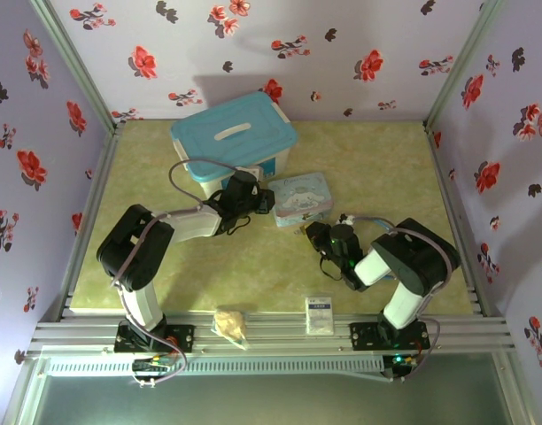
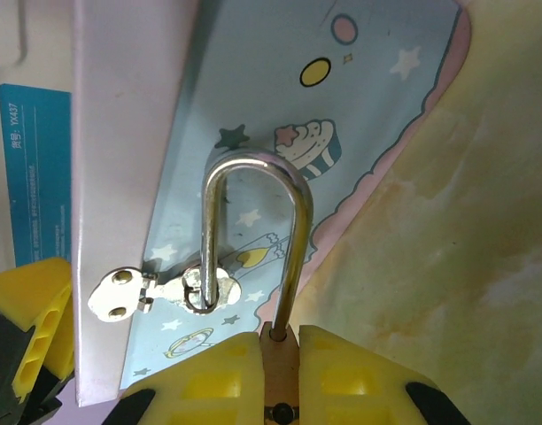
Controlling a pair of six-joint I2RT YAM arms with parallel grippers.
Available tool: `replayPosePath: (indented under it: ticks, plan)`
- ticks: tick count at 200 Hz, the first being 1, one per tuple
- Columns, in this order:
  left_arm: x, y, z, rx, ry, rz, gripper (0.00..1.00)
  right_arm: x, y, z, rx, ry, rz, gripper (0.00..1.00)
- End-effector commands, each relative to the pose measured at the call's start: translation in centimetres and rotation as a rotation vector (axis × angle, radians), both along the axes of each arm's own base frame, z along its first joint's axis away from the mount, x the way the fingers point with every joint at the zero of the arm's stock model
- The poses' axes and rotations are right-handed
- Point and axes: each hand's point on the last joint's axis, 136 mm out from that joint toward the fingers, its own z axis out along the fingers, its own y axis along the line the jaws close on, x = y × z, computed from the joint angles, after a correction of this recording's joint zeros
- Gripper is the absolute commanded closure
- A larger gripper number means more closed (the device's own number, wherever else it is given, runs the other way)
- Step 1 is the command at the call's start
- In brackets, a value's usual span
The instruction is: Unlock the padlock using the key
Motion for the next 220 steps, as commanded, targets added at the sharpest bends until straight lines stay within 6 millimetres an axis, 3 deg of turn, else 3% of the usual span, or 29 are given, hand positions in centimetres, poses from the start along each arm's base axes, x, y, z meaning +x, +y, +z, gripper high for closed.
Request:
replayPosePath:
  ticks: [1, 23, 45, 85, 111, 136, 185, 220]
  plan:
    - [-0.5, 0.1, -0.2, -0.014, 0.036, 0.002, 0.67, 0.4, 0.0, 0.7, 0.04, -0.032, -0.039, 1.0]
    - [-0.4, -1.2, 0.9, -0.061, -0.002, -0.013, 0.52, 0.3, 0.3, 0.4, 0.039, -0.023, -0.031, 1.0]
    - [-0.5, -2.0, -0.3, -0.055, 0.017, -0.026, 0.46, 0.1, 0.4, -0.1, 0.043, -0.013, -0.03, 1.0]
    - [-0.7, 0.3, -4.8, 0.129, 0.122, 0.045, 0.54, 0.1, 0.2, 0.0, 0.083, -0.031, -0.049, 1.0]
    - [-1.3, 1.6, -6.6, 0.178, 0.161, 0.065, 0.63, 0.5, -0.2, 0.7, 0.094, -0.066, -0.073, 1.0]
    - [-1.7, 2.7, -8.0, 0.201, 0.19, 0.079, 0.65, 1.0, -0.9, 2.0, 0.087, -0.112, -0.102, 1.0]
    - [-1.6, 3.4, -8.2, 0.259, 0.175, 0.074, 0.68, 1.3, -2.2, 2.3, 0.089, -0.118, -0.149, 1.0]
    - [-1.3, 3.2, -6.9, 0.237, 0.152, 0.074, 0.65, 1.0, -1.3, 2.0, 0.072, -0.1, -0.097, 1.0]
